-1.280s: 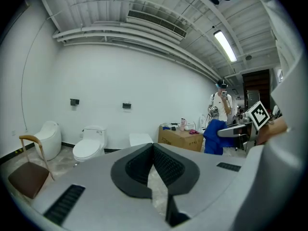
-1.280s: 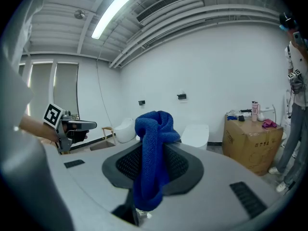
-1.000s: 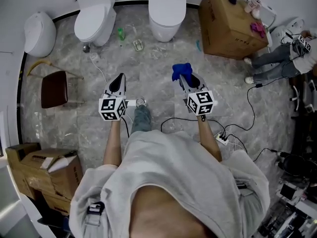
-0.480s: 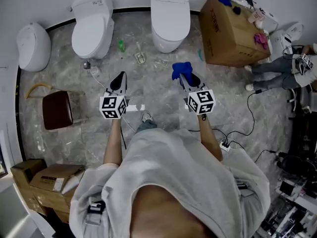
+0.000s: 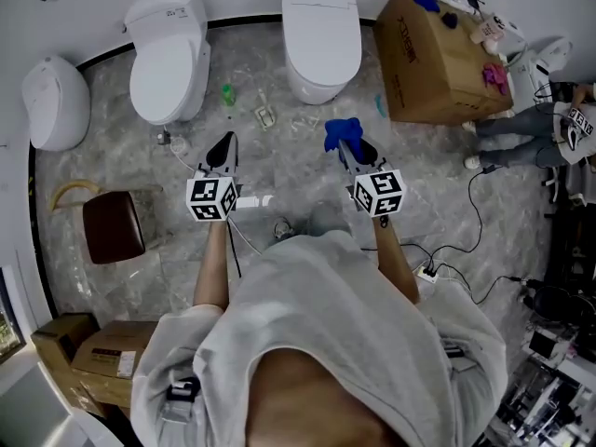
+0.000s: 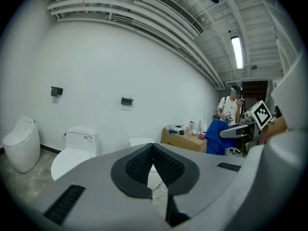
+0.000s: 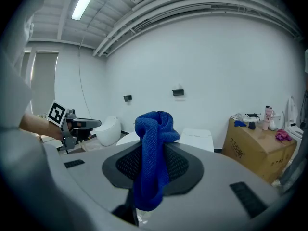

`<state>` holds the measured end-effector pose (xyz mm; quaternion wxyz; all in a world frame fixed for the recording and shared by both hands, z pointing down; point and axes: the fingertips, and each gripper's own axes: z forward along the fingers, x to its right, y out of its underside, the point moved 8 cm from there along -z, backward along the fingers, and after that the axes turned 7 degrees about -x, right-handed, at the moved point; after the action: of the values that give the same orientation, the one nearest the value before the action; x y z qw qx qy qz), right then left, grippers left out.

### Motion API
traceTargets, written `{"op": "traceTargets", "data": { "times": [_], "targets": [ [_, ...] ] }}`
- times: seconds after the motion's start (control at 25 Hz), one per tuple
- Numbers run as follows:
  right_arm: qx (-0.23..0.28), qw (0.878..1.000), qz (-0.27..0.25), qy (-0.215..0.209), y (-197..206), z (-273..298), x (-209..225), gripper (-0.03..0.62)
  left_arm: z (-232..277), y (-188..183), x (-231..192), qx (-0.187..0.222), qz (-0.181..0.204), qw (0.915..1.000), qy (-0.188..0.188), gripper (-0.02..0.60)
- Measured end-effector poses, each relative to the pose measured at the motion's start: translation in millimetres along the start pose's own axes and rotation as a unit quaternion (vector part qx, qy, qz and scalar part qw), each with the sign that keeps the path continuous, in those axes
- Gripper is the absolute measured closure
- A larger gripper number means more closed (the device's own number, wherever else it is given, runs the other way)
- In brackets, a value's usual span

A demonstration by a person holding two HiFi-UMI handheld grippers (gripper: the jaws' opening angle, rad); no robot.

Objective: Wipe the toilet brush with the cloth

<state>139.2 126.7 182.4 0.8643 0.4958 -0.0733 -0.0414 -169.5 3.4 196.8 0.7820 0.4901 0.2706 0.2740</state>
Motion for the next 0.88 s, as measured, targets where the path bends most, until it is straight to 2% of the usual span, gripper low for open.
{"op": "traceTargets", "data": {
  "times": [0.28, 0.64, 0.88],
  "targets": [
    [-0.020, 0.999, 0.006, -0.025, -5.4, 44.6, 24.4, 0.488, 32.4, -3.4, -13.5, -0.018, -0.006, 0.9997, -0.016, 0.563],
    [-0.042, 0.994, 0.002, -0.096, -37.6, 150.3, 55.4, 0.488, 84.9, -10.7, -50.1, -0.055, -0.029, 0.9955, -0.071, 0.563],
    [-0.062, 0.990, -0.001, -0.131, -55.8, 213.7, 81.4, 0.488, 137.6, -15.3, -67.7, -0.078, -0.047, 0.9917, -0.090, 0.563]
  ]
}}
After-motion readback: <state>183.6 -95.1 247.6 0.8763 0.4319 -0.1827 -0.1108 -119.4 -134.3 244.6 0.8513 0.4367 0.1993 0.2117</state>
